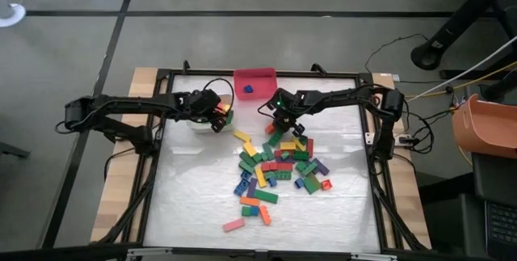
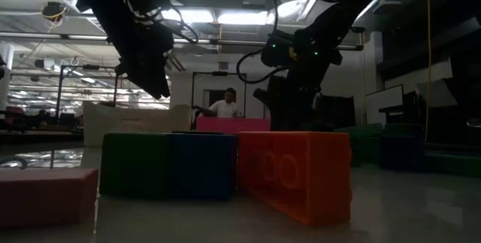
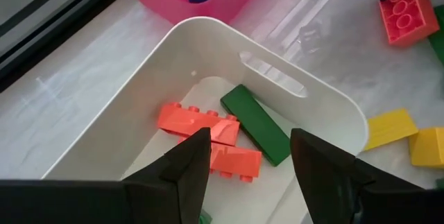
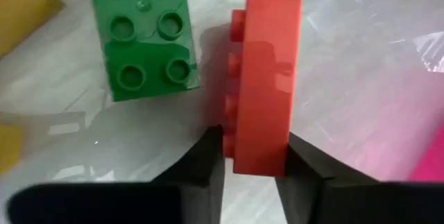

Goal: Sort blocks by size
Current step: Put the large orange game piece into the white bin

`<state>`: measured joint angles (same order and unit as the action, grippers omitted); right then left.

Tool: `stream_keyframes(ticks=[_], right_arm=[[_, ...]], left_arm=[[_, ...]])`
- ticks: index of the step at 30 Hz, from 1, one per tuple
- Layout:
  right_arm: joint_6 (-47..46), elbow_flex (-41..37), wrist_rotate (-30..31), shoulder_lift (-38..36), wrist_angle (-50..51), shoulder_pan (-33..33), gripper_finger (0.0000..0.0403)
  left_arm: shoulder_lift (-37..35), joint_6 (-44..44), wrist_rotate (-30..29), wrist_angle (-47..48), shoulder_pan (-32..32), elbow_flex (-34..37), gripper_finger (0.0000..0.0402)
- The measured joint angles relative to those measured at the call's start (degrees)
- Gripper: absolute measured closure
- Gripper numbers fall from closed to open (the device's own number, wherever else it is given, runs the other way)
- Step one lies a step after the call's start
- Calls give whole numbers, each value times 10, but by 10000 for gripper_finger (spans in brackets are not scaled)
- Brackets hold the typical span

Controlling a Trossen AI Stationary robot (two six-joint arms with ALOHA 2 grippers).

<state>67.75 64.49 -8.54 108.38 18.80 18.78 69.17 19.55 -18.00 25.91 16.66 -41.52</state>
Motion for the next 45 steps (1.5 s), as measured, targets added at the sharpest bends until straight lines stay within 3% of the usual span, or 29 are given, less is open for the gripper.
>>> stream_keyframes(ticks=[9,21,27,34,45], right_arm=[[-35,64,0,1,-16,-2,301],[-78,79,-1,14,-316,-5,304],[-134,79,-59,59,-456,-5,292],[-142,79,-76,113,-581,-5,295],[-153,152,-76,181,-596,-15,273]], left_arm=[[0,2,0,-1,-11,0,218],[-46,5,0,-23,-52,0,218],[-99,10,0,-25,-78,0,218],[-148,10,0,-13,-111,-1,218],[-153,10,0,-13,-149,-1,218]])
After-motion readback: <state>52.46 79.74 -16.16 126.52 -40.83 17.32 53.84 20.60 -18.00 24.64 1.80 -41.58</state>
